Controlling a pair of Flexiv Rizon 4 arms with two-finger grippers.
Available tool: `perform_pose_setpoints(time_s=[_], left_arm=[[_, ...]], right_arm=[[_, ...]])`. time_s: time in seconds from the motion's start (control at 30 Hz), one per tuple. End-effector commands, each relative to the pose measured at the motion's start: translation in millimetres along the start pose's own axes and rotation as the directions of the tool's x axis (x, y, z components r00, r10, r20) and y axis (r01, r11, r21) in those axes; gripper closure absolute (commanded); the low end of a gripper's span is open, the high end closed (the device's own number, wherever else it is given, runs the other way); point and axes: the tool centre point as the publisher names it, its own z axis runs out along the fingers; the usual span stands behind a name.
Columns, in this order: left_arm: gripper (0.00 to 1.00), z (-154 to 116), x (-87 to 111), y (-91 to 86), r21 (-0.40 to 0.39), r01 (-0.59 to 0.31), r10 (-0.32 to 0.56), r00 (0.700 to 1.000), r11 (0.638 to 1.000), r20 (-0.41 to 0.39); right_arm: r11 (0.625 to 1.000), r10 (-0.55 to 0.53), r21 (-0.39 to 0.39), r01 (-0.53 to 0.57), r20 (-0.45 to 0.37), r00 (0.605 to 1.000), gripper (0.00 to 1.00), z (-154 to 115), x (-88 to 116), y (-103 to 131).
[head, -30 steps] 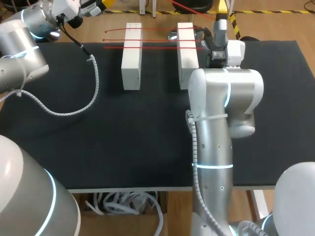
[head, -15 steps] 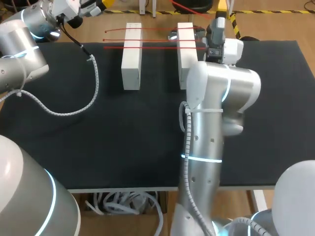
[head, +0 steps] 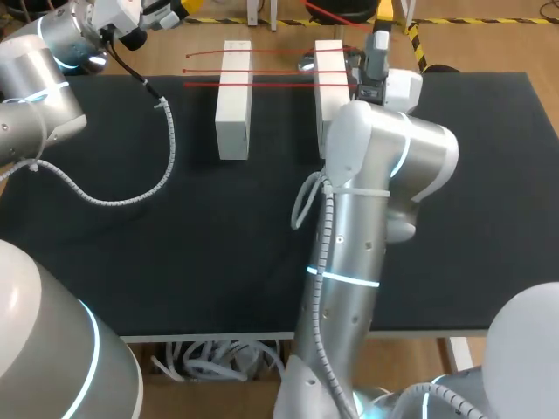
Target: Grab the tape and strap the tape.
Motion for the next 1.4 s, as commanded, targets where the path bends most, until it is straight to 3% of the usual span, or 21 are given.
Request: perform_pose_setpoints(time_s=[0.03,0.33,0.37,0.4,0.43,0.77,0.83,0.87,0.93,1.0,1.2,1.27,1.3,1.37,1.4], left_arm=[[1.0,1.0,1.3,-0.8,-0.003,-0.001,0.001,1.0,1.0,0.004],[1.0,1.0,1.3,-0.8,-0.003,-0.001,0.001,1.0,1.0,0.004],[1.0,1.0,1.3,-0.8,-0.003,-0.001,0.001,1.0,1.0,0.004],[1.0,1.0,1.3,-0.8,-0.003,-0.001,0.001,1.0,1.0,0.004],[1.0,1.0,1.3,-0.8,-0.003,-0.001,0.001,1.0,1.0,0.004],[1.0,1.0,1.3,-0.8,-0.003,-0.001,0.001,1.0,1.0,0.004],[1.0,1.0,1.3,-0.8,-0.003,-0.001,0.001,1.0,1.0,0.004],[1.0,1.0,1.3,-0.8,-0.003,-0.001,0.001,1.0,1.0,0.004],[1.0,1.0,1.3,-0.8,-0.003,-0.001,0.001,1.0,1.0,0.004],[1.0,1.0,1.3,-0.8,-0.003,-0.001,0.001,1.0,1.0,0.004],[1.0,1.0,1.3,-0.8,-0.003,-0.001,0.001,1.0,1.0,0.004],[1.0,1.0,1.3,-0.8,-0.003,-0.001,0.001,1.0,1.0,0.004],[1.0,1.0,1.3,-0.8,-0.003,-0.001,0.001,1.0,1.0,0.004],[1.0,1.0,1.3,-0.8,-0.003,-0.001,0.001,1.0,1.0,0.004],[1.0,1.0,1.3,-0.8,-0.003,-0.001,0.001,1.0,1.0,0.004]], right_arm=[[0.974,-0.005,-0.226,0.008,0.016,1.0,0.0,-2.3,2.9,-1.1],[0.974,-0.005,-0.227,0.008,0.016,1.0,0.02,-0.9,2.3,2.7],[0.974,-0.004,-0.227,0.008,0.015,1.0,0.17,-0.5,2.3,3.0],[0.975,-0.004,-0.223,0.008,0.014,1.0,0.45,-0.2,2.4,3.2],[0.976,-0.003,-0.22,0.006,0.015,1.0,0.52,0.1,2.6,3.2],[0.979,0.001,-0.203,0.002,0.017,1.0,0.51,-0.1,2.8,3.0],[0.979,-0.003,-0.203,0.007,0.02,1.0,0.24,-0.5,2.0,4.5],[0.979,-0.005,-0.202,0.009,0.021,1.0,0.22,-0.8,1.4,5.2],[0.979,-0.008,-0.201,0.013,0.026,1.0,0.35,-1.4,0.2,6.1],[0.98,-0.01,-0.199,0.016,0.03,1.0,0.27,-1.7,-0.5,6.7],[0.981,-0.015,-0.194,0.021,0.034,0.999,0.21,-2.0,-1.6,7.6],[0.982,-0.015,-0.19,0.021,0.033,0.999,0.42,-2.0,-1.6,7.8],[0.982,-0.015,-0.188,0.021,0.033,0.999,0.43,-2.0,-1.6,7.8],[0.983,-0.015,-0.184,0.021,0.035,0.999,0.33,-2.2,-1.7,7.7],[0.983,-0.015,-0.184,0.021,0.035,0.999,0.34,-2.3,-1.7,7.6]])
